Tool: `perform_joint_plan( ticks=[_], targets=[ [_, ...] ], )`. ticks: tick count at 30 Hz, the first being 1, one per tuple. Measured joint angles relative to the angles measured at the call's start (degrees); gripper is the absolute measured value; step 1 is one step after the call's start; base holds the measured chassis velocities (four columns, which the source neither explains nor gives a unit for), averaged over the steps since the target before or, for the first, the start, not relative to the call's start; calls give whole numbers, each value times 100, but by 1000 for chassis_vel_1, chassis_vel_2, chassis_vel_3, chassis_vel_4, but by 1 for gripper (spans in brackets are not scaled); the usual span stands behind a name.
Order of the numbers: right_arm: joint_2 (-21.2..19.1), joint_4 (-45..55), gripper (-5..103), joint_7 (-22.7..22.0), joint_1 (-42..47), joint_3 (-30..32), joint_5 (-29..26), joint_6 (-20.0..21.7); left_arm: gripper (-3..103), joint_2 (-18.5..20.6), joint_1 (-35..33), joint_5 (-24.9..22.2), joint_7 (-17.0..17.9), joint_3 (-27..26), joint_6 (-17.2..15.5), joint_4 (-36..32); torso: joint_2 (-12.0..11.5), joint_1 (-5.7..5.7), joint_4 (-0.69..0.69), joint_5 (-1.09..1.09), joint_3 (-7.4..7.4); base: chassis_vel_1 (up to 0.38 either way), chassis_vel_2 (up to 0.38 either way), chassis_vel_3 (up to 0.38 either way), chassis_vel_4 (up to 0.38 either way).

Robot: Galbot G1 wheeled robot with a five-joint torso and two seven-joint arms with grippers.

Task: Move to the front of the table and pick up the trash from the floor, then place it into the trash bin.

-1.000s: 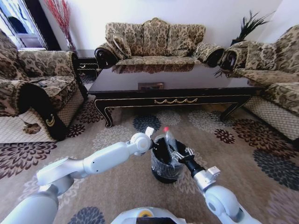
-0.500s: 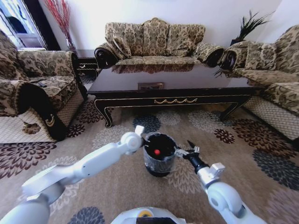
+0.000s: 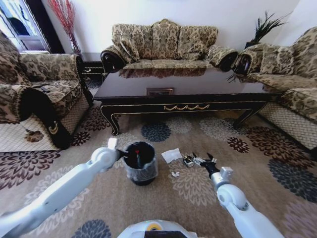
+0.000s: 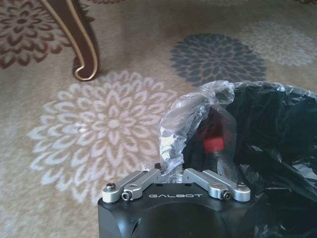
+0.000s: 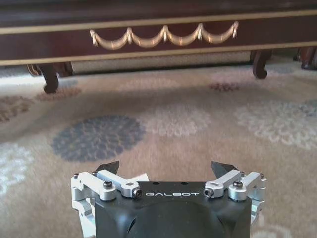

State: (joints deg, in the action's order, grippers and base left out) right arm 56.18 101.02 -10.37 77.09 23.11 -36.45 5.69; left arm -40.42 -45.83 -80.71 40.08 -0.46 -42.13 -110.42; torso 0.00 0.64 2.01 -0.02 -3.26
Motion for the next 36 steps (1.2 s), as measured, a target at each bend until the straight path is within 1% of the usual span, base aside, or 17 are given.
perform_joint_plan(
  ticks=[1, 2, 5, 7, 9, 11, 13, 14, 16, 19, 22, 23, 26, 32, 36],
  targets=[
    [31, -211, 100, 9, -164, -137, 13, -12, 3, 41, -114, 10, -28, -128, 0, -40, 0, 0, 1, -1, 0, 0, 0, 0, 0],
    [31, -211, 100, 9, -164, -137, 13, -12, 3, 41, -114, 10, -28, -128, 0, -40, 0, 0, 1, -1, 0, 0, 0, 0, 0],
    [96, -993, 100, 127, -687, -538, 137, -91, 3, 139, -244, 4, -52, -319, 0, -116, 0, 0, -1, 4, 0, 0, 0, 0, 0],
    [100, -1138, 100, 156, -775, -594, 173, -118, 3, 147, -236, 0, -51, -322, 0, -120, 0, 0, -1, 4, 0, 0, 0, 0, 0],
    [98, -1789, 100, 381, -1174, -864, 317, -250, 3, 166, -198, -53, -38, -324, 0, -171, 0, 0, 2, 1, 0, 0, 0, 0, 0],
    [95, -1939, 100, 429, -1273, -937, 351, -290, 3, 166, -191, -58, -25, -324, 0, -188, 0, 0, 2, 2, 0, 0, 0, 0, 0],
    [94, -2434, 100, 599, -1542, -1128, 445, -399, 3, 113, -170, -68, 37, -283, 0, -191, 0, 0, -1, 4, 0, 0, 0, 0, 0],
    [103, -2629, 100, 674, -1630, -1184, 482, -447, 3, 91, -170, -79, 49, -255, 0, -185, 0, 0, 0, 1, 0, 0, 0, 0, 0],
    [108, -2757, 100, 737, -1689, -1230, 510, -484, 3, 89, -176, -92, 48, -234, 0, -183, 0, 0, 2, 0, 0, 0, 0, 0, 0],
    [125, -3261, 100, 981, -1847, -1386, 744, -617, 3, 124, -188, -91, 54, -172, -2, -152, 0, 0, 0, 3, 0, 0, 0, 0, 0],
    [138, -3536, 100, 1074, -1932, -1477, 851, -736, 3, 131, -152, -119, 53, -165, -3, -132, 0, 0, -2, 2, 0, 0, 0, 0, 0],
    [154, -3718, 100, 1136, -1989, -1542, 888, -798, 3, 131, -125, -144, 53, -157, -3, -122, 0, 0, 0, 2, 0, 0, 0, 0, 0],
    [203, -3923, 100, 1192, -2092, -1614, 922, -870, 3, 124, -98, -154, 63, -139, -2, -110, 0, 0, 2, 4, 0, 0, 0, 0, 0],
    [324, -4291, 100, 1301, -2366, -1769, 972, -992, 3, 118, -89, -165, 87, -81, -2, -113, 0, 0, -2, 2, 0, 0, 0, 0, 0],
    [399, -4526, 100, 1380, -2521, -1842, 971, -1058, 3, 120, -80, -193, 94, -77, -2, -120, 0, 0, 0, 2, 0, 0, 0, 0, 0]
  ],
)
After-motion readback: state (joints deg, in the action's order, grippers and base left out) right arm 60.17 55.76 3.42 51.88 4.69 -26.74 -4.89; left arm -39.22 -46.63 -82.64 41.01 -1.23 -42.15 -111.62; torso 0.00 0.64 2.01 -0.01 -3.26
